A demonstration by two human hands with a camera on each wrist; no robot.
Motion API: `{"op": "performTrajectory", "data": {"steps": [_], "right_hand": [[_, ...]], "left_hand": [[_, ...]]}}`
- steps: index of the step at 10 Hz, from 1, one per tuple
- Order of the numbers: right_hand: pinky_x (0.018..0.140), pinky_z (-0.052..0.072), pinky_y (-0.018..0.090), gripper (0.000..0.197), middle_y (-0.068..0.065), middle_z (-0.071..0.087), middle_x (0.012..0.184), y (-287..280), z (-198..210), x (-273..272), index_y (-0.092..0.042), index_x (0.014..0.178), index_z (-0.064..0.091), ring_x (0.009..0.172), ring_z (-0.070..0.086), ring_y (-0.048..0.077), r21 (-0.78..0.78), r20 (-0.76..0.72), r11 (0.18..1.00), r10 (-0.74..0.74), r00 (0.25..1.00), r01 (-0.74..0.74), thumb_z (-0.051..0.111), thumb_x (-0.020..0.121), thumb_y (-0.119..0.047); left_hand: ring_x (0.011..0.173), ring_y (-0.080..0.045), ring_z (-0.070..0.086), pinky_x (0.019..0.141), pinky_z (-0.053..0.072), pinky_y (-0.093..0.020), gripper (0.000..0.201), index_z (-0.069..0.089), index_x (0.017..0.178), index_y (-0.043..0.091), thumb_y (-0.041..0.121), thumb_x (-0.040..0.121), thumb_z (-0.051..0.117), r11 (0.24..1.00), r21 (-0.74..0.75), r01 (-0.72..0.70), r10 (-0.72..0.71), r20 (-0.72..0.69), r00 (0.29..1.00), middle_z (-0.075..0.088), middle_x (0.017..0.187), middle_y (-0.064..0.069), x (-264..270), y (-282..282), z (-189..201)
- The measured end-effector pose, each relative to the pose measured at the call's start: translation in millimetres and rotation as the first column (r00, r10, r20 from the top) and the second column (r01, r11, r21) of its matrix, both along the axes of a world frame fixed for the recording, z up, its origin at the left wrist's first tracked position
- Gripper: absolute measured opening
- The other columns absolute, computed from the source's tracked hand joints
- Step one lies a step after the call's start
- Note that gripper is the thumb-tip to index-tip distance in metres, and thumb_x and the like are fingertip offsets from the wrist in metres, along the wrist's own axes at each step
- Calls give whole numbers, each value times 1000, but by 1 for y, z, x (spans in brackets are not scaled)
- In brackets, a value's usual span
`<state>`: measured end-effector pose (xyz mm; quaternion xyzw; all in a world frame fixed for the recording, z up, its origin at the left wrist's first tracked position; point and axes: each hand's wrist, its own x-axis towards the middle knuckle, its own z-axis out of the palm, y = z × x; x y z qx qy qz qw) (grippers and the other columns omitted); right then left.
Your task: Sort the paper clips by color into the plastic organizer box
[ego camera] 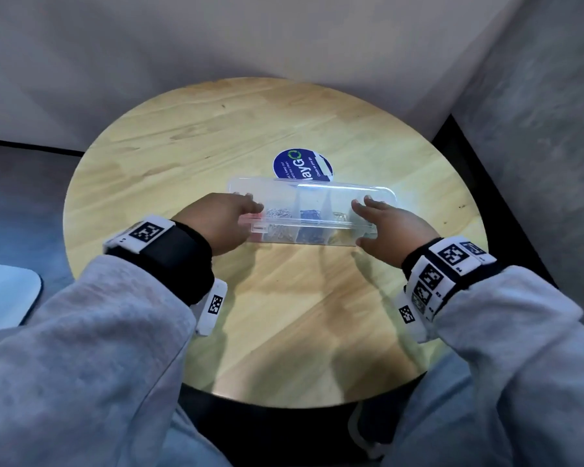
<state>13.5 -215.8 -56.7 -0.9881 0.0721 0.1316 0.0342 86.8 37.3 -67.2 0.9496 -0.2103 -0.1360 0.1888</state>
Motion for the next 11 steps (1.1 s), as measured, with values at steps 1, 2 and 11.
{"op": "performTrajectory", "data": {"steps": [1,2,11], "right_hand": [[110,32,33,64,-9,8,160,-2,5,3,-34,150,12,144,22,14,-56,-60,997,42,997,-46,45,94,-36],[109,33,32,60,-10,10,159,-2,11,6,-35,149,15,142,28,15,-74,-90,995,61,994,-68,41,95,-38],[110,26,25,64,-14,22,156,-23,16,-6,-30,146,29,139,33,12,148,-8,989,15,1000,-14,58,90,-33]], "left_hand": [[142,-8,26,112,21,-22,46,49,136,29,18,91,51,999,39,14,-14,-4,1000,33,152,9,1,0,0],[141,-8,30,111,24,-22,45,51,134,30,23,89,56,998,68,7,-6,-16,1000,37,150,10,2,0,6],[131,-19,42,100,35,-26,60,42,138,24,31,83,64,972,234,-26,27,0,1000,36,149,2,-15,-9,20]]}}
